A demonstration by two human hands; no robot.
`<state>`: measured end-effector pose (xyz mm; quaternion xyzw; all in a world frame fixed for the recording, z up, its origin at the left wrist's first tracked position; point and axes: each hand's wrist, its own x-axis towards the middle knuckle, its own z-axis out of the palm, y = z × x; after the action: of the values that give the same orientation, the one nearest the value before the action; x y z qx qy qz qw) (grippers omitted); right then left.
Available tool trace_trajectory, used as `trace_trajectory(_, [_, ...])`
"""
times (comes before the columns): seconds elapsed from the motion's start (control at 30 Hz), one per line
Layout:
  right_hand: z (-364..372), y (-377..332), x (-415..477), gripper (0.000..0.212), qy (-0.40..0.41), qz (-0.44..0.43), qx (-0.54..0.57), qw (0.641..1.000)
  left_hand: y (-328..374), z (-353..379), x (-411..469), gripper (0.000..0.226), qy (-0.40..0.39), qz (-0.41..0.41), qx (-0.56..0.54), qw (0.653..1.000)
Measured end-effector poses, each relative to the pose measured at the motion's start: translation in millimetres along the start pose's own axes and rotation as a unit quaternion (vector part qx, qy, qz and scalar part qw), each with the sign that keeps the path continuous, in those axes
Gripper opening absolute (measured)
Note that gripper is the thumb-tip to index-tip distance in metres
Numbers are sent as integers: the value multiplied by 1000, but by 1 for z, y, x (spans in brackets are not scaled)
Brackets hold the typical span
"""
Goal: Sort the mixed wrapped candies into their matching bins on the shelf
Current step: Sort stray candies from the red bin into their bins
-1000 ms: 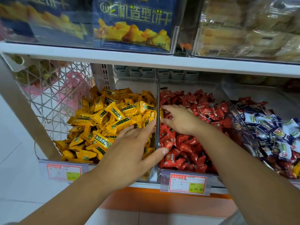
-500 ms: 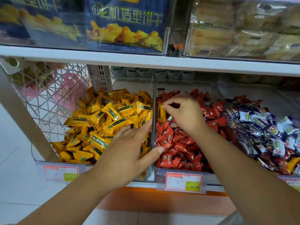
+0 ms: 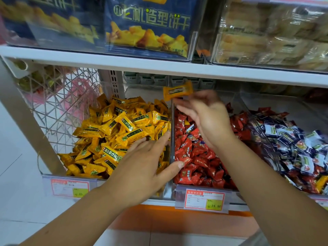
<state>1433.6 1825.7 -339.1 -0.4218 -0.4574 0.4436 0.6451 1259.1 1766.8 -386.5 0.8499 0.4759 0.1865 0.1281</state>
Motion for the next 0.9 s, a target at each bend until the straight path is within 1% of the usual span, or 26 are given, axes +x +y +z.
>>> trace_trajectory(0.03, [-1, 3, 0, 6, -38, 12, -41, 998, 0, 0, 0, 90, 1, 0, 1, 1000])
trace_trajectory(0.07, [-4, 8, 2, 9, -54, 10, -125, 991, 1, -1, 0, 91, 1, 2, 3, 1000])
trace_trajectory(0.1, [-9, 13, 4, 12, -48, -5, -231, 972, 1, -2, 0, 91, 1, 2, 4, 1000])
trace_trajectory(0.13, [-15, 18, 8, 15, -31, -22, -331, 943, 2, -3, 0, 91, 2, 2, 4, 1000])
trace_trajectory(0.17, [-22, 22, 12, 18, -17, -29, -402, 915, 2, -3, 0, 91, 1, 2, 4, 1000])
trace_trajectory(0.23, [-33, 30, 21, 26, -31, -2, -483, 875, 3, -3, 0, 90, -2, 1, 4, 1000])
trace_trajectory(0.3, [-38, 39, 26, 35, -79, 30, -546, 833, 2, -2, 0, 89, -6, 1, 9, 1000])
trace_trajectory(0.4, [-36, 46, 27, 51, -136, 61, -645, 749, 1, -1, 0, 88, -13, 0, 8, 1000])
trace_trajectory(0.43, [-33, 45, 27, 54, -146, 70, -663, 731, 1, -1, 0, 87, -15, -1, 5, 1000])
trace_trajectory(0.47, [-32, 43, 27, 56, -155, 78, -668, 724, 2, -1, 0, 87, -13, -2, 3, 1000])
trace_trajectory(0.57, [-31, 37, 25, 55, -179, 71, -656, 730, 3, -1, 0, 87, -7, 1, 8, 1000])
trace_trajectory(0.63, [-32, 36, 23, 50, -190, 83, -631, 747, 1, 0, 0, 88, -3, 4, 11, 1000])
trace_trajectory(0.7, [-34, 39, 24, 43, -186, 93, -589, 781, -1, 2, 0, 86, -5, 5, 10, 1000])
trace_trajectory(0.73, [-35, 41, 23, 38, -182, 92, -559, 804, -1, 3, 0, 85, -7, 6, 9, 1000])
trace_trajectory(0.83, [-34, 39, 20, 27, -164, 70, -476, 861, -2, 4, 1, 84, -10, 7, 8, 1000])
trace_trajectory(0.9, [-32, 34, 16, 20, -129, 47, -429, 893, -3, 4, 1, 83, -9, 7, 8, 1000])
